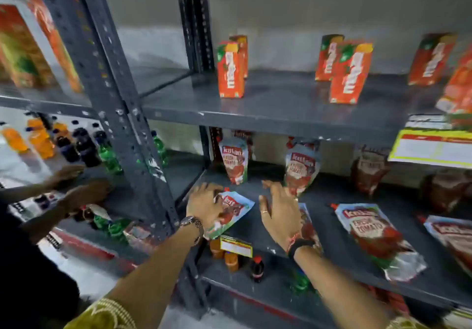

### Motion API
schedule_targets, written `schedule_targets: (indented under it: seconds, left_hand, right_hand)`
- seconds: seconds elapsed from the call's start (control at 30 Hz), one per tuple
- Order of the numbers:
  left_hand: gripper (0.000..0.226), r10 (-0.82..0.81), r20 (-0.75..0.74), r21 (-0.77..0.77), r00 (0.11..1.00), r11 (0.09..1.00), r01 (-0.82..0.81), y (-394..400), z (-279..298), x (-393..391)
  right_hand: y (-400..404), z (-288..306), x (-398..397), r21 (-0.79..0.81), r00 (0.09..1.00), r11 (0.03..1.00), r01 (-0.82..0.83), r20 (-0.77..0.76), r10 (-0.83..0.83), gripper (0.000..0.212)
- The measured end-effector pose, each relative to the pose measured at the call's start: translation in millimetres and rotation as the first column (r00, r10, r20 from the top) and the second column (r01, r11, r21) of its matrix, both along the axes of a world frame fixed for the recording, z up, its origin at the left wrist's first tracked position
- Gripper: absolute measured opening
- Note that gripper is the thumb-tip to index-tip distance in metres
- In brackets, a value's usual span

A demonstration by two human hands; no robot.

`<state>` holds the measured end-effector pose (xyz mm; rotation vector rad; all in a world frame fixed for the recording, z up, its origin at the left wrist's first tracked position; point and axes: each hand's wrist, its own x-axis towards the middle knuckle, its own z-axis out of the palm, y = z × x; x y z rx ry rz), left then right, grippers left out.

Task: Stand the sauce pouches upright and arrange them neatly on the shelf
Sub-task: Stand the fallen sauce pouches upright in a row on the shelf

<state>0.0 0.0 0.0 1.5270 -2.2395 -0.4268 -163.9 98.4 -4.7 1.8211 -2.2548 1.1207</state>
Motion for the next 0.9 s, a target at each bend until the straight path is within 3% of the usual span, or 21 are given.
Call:
schedule_targets:
  seconds: [0.07,0.13,0.2,0.27,0.33,0.4,0.47,0.57,0.67,0.73,0.83,0.9]
  left_hand:
    - [0.047,0.091,0.004,0.191,0.996,0.977,-0.09,-32.9,-23.9,9.7]
    - [0.045,0.122,0.037,0.353,0.992,0.927,-0.127,-57.1,-41.6,17.0]
    - [0.04,0.132,-0.016,0.461,0.991,0.88,-0.11,-82.6,-59.8,20.1]
    - [0.037,0.113,-0.072,0.522,0.991,0.851,-0.059,-92.6,-68.1,20.2]
    - [0.038,0.095,-0.086,0.568,0.992,0.822,-0.03,-104.3,-77.9,23.0]
    - [0.038,0.08,-0.086,0.578,0.993,0.816,-0.016,-108.1,-85.3,26.7]
    - [0.035,0.074,-0.112,0.592,0.991,0.806,0.006,-108.5,-94.1,32.2]
    - [0.023,0.092,-0.275,0.589,0.957,0.803,0.092,-104.8,-102.9,34.9]
    - [0.02,0.103,-0.434,0.489,0.895,0.861,0.138,-106.4,-89.5,28.1]
    - [0.018,0.119,-0.509,0.417,0.853,0.9,0.123,-111.1,-71.9,23.1]
    - [0.019,0.143,-0.65,0.336,0.747,0.935,0.113,-120.0,-52.3,18.8]
    - [0.019,0.18,-0.712,0.306,0.679,0.95,0.07,-121.0,-45.4,16.7]
  right_hand:
    - [-25.8,-24.3,14.9,0.121,0.975,0.992,0.038,0.214,-0.064,0.033]
    - [-42.2,-45.6,31.3,0.323,0.856,0.946,0.028,0.481,-0.189,0.029]
    - [-67.6,-65.2,49.9,0.406,0.561,0.914,0.028,0.75,-0.35,0.026]
    - [-84.6,-76.1,60.1,0.444,0.262,0.893,0.07,0.856,-0.446,0.023]
    - [-103.9,-93.1,68.3,0.446,0.102,0.889,0.097,0.885,-0.455,0.024]
    - [-112.0,-94.7,76.8,0.469,0.003,0.876,0.107,0.881,-0.472,0.018]
    - [-115.0,-94.8,79.6,0.486,-0.018,0.865,0.126,0.872,-0.488,0.016]
    - [-110.0,-87.8,76.6,0.477,-0.007,0.869,0.135,0.877,-0.48,0.019]
    - [-106.0,-64.7,68.4,0.413,0.001,0.903,0.117,0.909,-0.416,0.02]
    - [-109.7,-46.0,59.8,0.291,0.075,0.947,0.135,0.95,-0.303,0.016]
    - [-125.3,-26.5,49.8,0.141,0.272,0.975,0.174,0.944,-0.185,0.009]
    - [-135.2,-19.8,47.0,0.083,0.365,0.974,0.212,0.918,-0.158,0.015]
